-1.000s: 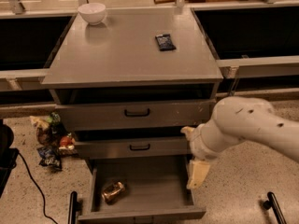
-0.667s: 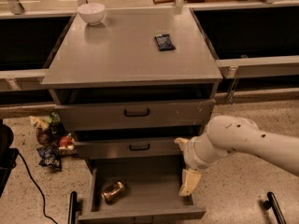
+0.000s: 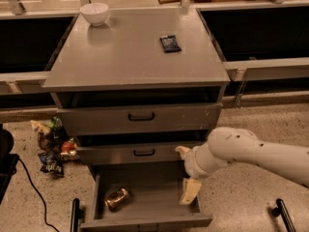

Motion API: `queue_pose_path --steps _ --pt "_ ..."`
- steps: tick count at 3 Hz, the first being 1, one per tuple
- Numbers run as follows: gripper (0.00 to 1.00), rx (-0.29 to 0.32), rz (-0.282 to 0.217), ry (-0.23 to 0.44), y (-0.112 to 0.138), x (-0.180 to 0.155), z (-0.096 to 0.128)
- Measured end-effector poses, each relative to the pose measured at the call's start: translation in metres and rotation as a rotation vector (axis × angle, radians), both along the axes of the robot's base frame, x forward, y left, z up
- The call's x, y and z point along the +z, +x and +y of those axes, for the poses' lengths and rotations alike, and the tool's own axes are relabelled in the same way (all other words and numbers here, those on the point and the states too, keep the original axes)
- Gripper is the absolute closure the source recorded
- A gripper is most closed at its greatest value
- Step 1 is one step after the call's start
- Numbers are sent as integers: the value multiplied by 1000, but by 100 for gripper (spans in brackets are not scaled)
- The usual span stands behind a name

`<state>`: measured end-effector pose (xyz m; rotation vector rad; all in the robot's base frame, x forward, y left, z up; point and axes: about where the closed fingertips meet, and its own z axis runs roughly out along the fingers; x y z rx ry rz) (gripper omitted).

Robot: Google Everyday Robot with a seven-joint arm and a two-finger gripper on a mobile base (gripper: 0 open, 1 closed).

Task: Pick orange can from bottom drawer and place on counter

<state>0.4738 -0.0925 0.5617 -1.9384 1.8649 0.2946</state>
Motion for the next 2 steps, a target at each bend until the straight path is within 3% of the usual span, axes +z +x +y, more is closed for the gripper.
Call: queue_pose_path --steps 1,2 --pt "0 39 -12 78 8 -56 29" --pt "0 79 7 168 15 -106 56"
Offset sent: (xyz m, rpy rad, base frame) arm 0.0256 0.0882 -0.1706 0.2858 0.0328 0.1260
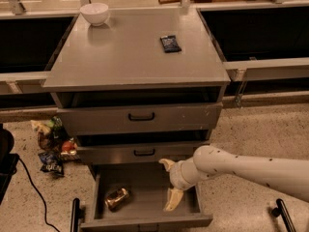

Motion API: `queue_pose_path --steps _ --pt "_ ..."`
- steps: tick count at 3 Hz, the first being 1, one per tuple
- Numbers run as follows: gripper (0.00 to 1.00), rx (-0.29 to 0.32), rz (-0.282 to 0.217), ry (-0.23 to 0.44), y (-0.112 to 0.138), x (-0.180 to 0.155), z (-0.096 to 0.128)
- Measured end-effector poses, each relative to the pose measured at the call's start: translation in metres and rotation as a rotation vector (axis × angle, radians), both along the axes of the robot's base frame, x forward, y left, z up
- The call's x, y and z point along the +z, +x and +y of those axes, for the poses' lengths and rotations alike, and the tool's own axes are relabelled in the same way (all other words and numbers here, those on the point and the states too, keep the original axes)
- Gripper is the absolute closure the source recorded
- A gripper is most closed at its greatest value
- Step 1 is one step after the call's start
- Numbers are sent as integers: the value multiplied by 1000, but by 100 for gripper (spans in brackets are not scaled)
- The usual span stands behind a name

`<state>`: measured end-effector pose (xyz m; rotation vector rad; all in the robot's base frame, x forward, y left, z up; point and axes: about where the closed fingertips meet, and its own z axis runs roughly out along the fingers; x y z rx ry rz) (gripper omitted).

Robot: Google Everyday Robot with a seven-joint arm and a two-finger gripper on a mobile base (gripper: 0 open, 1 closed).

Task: Pick orange can from bottom drawer and place on counter

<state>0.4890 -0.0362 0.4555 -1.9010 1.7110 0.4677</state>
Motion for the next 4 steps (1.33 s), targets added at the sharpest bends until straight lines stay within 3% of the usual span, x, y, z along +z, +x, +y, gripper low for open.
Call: queue_pose_path --steps 2,3,4 --pt "0 39 99 137 15 -82 48" --pt "0 39 99 137 15 -83 48" --pt "0 51 102 155 25 -110 59"
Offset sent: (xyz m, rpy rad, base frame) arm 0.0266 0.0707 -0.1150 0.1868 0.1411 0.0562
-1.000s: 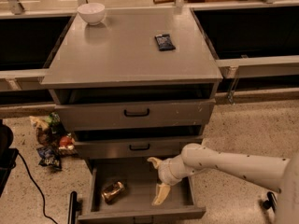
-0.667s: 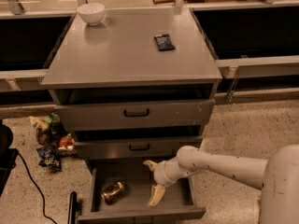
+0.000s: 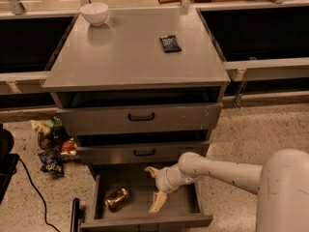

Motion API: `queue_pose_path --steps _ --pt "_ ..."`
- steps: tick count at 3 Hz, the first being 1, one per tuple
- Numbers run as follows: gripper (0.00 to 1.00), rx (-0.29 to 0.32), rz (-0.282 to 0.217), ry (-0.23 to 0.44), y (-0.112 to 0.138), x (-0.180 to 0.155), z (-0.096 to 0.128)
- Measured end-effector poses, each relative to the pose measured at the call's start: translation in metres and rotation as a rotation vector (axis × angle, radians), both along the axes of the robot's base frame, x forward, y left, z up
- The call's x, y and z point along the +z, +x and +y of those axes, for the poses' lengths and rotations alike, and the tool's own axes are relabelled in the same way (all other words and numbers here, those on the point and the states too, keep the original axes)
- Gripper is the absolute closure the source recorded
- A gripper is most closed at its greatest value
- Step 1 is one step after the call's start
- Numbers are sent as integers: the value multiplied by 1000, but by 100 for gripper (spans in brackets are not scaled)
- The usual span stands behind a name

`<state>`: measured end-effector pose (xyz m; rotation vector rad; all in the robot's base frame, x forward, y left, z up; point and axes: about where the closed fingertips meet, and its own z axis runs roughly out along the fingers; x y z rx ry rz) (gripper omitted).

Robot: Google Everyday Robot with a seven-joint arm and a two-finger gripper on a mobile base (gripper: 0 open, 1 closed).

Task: Pick orange can from bottom drawer and place on counter

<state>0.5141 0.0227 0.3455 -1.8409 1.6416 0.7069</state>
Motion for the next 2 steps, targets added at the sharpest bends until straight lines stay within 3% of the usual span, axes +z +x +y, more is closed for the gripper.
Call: queue_pose_path --steps 2 --pt "0 45 5 60 21 -80 52"
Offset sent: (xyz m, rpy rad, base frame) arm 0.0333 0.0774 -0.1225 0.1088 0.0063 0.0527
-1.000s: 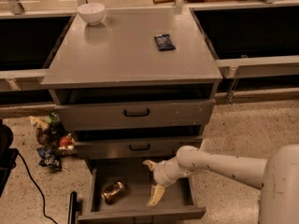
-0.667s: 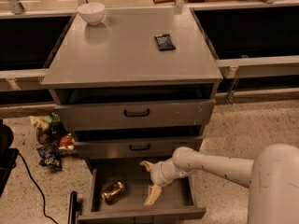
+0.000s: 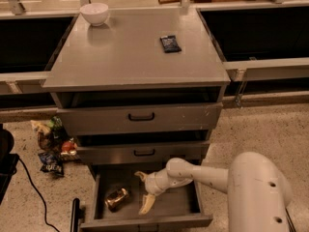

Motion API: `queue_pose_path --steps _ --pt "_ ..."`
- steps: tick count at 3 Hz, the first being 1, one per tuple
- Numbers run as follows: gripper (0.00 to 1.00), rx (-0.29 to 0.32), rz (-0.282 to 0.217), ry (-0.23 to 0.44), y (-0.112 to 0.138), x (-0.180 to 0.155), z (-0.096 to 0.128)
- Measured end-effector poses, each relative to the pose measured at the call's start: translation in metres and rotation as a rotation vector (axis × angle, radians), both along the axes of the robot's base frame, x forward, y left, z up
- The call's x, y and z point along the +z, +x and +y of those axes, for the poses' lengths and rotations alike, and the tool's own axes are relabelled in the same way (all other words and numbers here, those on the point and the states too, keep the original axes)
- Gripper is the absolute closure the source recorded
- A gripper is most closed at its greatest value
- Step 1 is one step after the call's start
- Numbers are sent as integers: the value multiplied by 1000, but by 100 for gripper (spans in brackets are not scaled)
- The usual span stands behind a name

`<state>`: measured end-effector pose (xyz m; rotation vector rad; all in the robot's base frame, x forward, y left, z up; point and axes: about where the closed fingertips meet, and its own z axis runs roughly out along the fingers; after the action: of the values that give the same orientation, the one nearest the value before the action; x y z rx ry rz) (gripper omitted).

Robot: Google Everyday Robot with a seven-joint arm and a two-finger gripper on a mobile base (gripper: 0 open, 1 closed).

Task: Pick orange can from bottom drawer and place on counter

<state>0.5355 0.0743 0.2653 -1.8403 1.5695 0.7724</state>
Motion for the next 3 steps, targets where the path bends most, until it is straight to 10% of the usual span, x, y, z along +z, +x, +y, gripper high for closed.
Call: queue_pose_path --steps 3 --pt "0 -5 -12 29 12 -46 33"
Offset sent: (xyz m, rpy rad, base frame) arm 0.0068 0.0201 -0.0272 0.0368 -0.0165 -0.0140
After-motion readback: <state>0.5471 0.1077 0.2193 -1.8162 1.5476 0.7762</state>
